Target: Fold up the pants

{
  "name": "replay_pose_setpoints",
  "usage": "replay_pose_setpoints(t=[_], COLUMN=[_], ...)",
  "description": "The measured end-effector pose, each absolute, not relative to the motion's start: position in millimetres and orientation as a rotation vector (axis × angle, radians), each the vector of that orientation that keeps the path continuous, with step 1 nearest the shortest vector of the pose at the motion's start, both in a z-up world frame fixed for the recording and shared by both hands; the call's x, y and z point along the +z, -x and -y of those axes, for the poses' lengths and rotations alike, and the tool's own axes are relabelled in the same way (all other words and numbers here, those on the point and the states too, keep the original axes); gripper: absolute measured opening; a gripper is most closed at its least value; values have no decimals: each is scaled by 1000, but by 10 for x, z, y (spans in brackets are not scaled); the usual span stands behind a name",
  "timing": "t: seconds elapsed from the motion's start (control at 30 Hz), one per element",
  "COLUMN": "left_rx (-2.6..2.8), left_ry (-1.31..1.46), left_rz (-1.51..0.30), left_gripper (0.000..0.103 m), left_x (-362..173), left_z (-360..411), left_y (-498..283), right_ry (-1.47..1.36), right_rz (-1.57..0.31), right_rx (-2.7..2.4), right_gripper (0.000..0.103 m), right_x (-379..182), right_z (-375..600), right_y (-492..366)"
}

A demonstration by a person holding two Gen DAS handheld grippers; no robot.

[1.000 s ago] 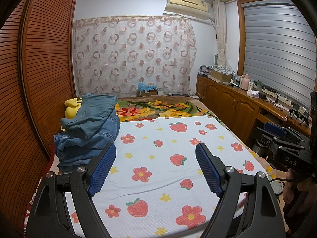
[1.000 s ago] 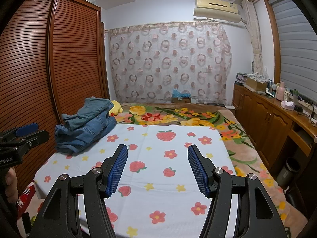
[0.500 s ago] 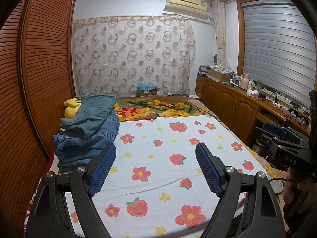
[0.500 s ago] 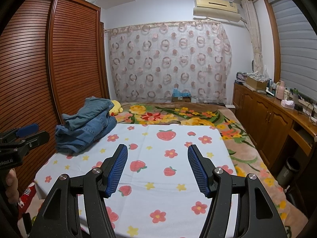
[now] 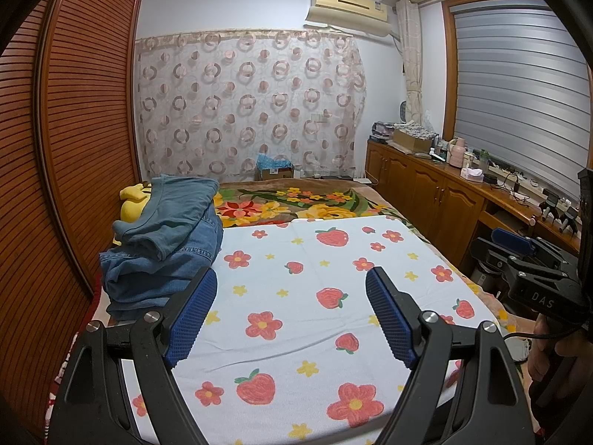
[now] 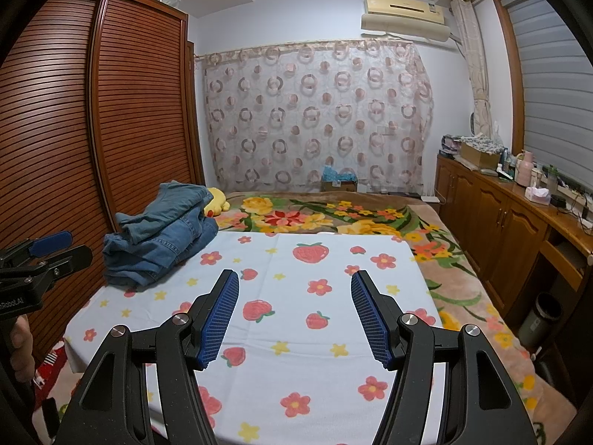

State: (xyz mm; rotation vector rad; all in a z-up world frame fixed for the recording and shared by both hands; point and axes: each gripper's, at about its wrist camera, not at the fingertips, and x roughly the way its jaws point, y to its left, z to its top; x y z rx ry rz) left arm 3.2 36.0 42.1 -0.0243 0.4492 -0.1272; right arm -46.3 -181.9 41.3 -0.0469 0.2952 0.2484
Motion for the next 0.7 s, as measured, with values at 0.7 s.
replay_pose_setpoints(t=[0.7], left_rx=[-125], left_ry=[23], left_rz=[-448], left_gripper=[83], left_x=[421], left_z=[-358], left_y=[-23], right_ry=[48], right_rz=[-290], right_rx=[243], right_gripper=[65], right_x=[412], right_z=[1814], right_y=[466])
